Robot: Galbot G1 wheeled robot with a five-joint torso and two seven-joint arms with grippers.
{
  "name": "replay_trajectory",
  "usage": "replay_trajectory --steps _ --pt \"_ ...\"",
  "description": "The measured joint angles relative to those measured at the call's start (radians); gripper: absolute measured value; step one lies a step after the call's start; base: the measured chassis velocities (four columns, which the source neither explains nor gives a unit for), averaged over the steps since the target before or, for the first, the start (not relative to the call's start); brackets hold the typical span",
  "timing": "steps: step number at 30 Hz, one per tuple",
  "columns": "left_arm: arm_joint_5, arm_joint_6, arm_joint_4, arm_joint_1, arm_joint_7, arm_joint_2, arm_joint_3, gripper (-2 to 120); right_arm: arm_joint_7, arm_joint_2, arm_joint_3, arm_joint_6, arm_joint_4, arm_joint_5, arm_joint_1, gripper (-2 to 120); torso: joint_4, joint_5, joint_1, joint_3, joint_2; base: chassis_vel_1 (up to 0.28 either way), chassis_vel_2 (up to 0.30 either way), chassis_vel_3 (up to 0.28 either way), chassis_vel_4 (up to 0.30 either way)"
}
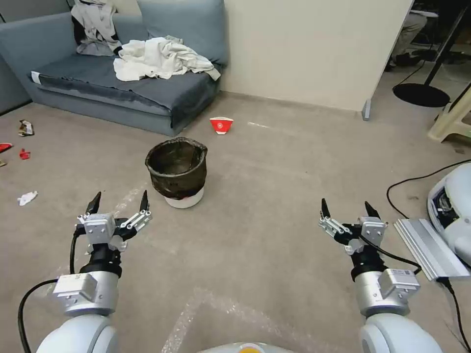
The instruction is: Pick up the trash can from the floor.
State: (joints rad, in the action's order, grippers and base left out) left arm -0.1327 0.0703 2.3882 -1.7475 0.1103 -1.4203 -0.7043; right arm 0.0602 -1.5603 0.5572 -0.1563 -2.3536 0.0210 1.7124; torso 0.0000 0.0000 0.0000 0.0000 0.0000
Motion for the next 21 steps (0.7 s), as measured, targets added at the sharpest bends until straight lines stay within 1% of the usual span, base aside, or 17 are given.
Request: replay_trajectory --steps 10,17,18,20,21 --pt "0.000 0.001 -0.009 0.006 0.001 0.002 -0.005 100 0.000 0.000 -0.001 0.000 0.003 0.000 0.000 100 0.0001 -0.0002 0.000 0.000 0.000 -0.211 0.194 0.207 -0.199" --pt "0.000 0.001 -0.011 0.009 0.002 0.003 -0.007 100 0.000 -0.001 -0.001 0.001 0.004 0.000 -0.001 100 0.0000 -0.0002 0.000 0.000 0.000 -0.167 0.188 0.170 -0.183" --pt "0.000 0.001 -0.011 0.009 0.002 0.003 -0.007 100 0.000 -0.001 -0.001 0.001 0.005 0.000 -0.001 100 0.0000 0.0004 0.000 0.000 0.000 -0.177 0.174 0.161 -0.183" --pt "0.001 0.001 -0.011 0.009 0.002 0.003 -0.007 100 0.000 -0.002 -0.001 0.001 0.005 0.000 -0.002 100 0.0001 -0.0005 0.000 0.000 0.000 -0.212 0.187 0.189 -0.196" --pt "0.001 0.001 -0.011 0.009 0.002 0.003 -0.007 100 0.000 -0.002 -0.001 0.001 0.005 0.000 -0.002 100 -0.0001 -0.0001 0.000 0.000 0.000 -0.216 0.200 0.187 -0.175"
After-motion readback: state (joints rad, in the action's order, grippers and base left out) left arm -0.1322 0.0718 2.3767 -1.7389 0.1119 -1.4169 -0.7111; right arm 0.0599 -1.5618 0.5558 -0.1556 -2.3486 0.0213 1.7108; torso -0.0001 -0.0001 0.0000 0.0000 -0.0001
